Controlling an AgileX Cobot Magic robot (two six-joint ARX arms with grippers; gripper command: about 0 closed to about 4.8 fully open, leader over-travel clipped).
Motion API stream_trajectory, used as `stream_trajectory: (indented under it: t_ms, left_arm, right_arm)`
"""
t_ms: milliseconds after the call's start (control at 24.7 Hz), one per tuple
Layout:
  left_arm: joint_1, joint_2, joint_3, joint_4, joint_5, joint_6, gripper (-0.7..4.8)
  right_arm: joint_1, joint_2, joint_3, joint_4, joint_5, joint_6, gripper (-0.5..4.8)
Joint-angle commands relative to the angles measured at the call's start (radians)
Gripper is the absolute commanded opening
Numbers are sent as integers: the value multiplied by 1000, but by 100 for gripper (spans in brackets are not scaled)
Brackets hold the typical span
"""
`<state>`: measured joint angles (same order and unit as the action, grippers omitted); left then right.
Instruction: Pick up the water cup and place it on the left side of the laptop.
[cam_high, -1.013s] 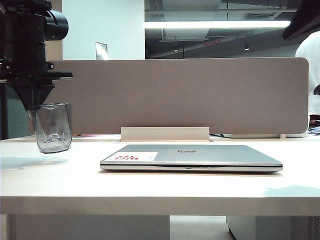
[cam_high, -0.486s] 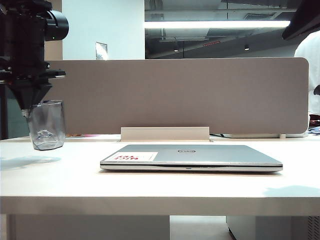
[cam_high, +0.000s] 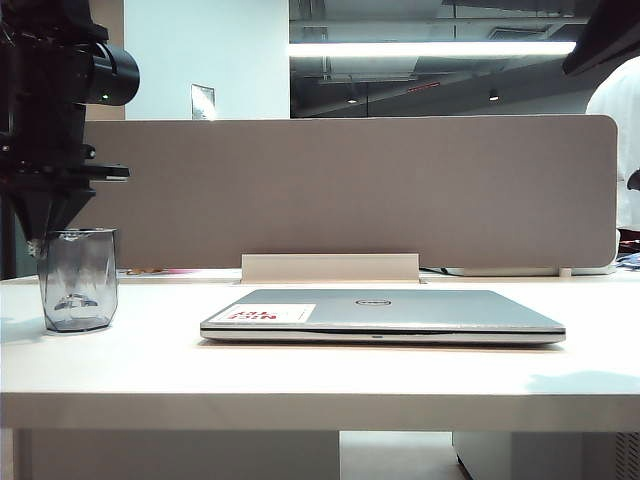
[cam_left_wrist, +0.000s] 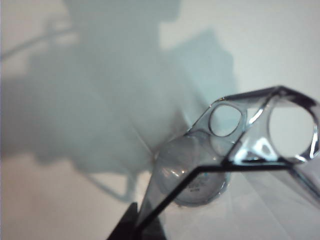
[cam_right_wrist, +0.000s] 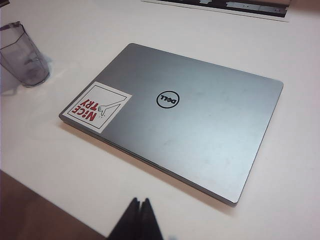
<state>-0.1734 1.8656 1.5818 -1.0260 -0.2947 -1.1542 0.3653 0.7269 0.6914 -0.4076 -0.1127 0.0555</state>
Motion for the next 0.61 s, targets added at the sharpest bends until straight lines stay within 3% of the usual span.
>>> stream_trajectory:
  t_ms: [41, 608]
  left_arm:
    - [0, -6, 2, 1, 4, 9, -5]
    - [0, -6, 2, -17, 9, 21, -5]
  right_arm:
    - [2, -1, 2, 19, 2, -3, -6]
    - [2, -1, 2, 18, 2, -3, -6]
